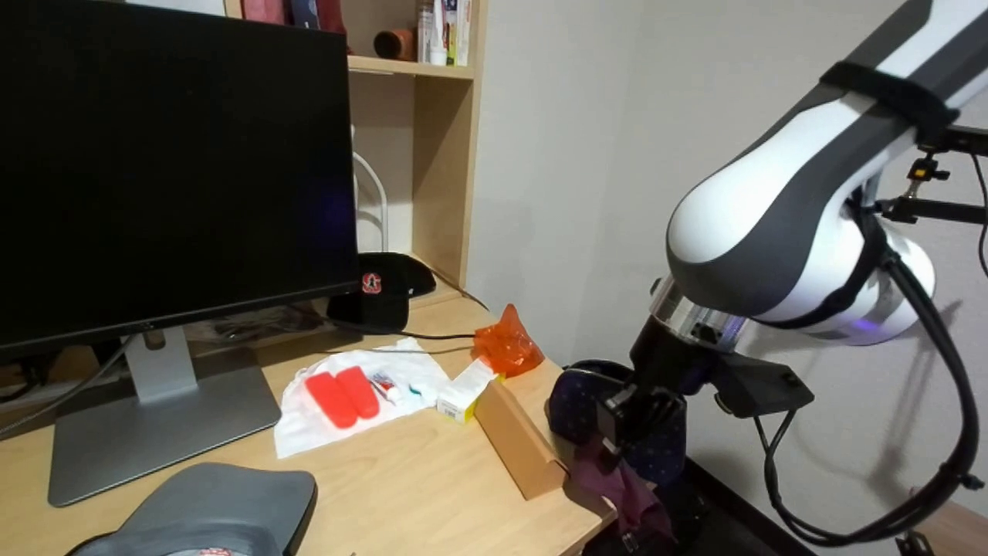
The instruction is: Pick up the purple object and put it in the hat
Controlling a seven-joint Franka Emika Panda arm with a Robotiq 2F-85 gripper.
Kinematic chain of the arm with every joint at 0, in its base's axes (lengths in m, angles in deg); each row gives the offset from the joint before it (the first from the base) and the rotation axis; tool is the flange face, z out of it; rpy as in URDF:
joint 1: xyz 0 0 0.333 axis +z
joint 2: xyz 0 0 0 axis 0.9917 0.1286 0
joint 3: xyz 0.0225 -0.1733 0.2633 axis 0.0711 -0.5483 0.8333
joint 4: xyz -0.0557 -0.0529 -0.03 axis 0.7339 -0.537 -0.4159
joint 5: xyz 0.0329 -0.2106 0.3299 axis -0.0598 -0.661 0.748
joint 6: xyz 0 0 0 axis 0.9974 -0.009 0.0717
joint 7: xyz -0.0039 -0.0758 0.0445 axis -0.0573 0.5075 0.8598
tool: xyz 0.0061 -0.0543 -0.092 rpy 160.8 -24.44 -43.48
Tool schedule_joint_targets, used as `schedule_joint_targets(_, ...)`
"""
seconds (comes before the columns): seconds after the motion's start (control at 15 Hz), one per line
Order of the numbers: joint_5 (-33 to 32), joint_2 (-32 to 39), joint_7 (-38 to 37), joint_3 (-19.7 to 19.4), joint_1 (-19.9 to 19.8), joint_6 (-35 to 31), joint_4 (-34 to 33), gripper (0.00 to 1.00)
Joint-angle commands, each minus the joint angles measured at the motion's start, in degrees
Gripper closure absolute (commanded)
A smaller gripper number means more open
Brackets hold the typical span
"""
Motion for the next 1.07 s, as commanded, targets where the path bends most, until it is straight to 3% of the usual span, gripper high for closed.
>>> schedule_joint_targets(0.0,5.28,-14.10,-2.93,3.33,0.80,8.17,0.13,0.92)
schedule_joint_targets(0.33,3.01,-30.28,-9.97,-2.90,8.27,24.45,-4.14,0.92)
schedule_joint_targets(0.4,-3.58,-17.51,-11.49,-10.95,15.87,14.26,-2.39,0.92)
schedule_joint_targets(0.6,-4.40,-23.60,-14.52,-10.70,16.81,18.83,-3.56,0.92)
schedule_joint_targets(0.87,-4.51,-24.45,-14.69,-10.70,16.65,19.04,-3.15,0.92)
schedule_joint_targets(1.0,-12.30,-25.54,-18.12,-17.26,21.36,21.47,-5.02,0.92)
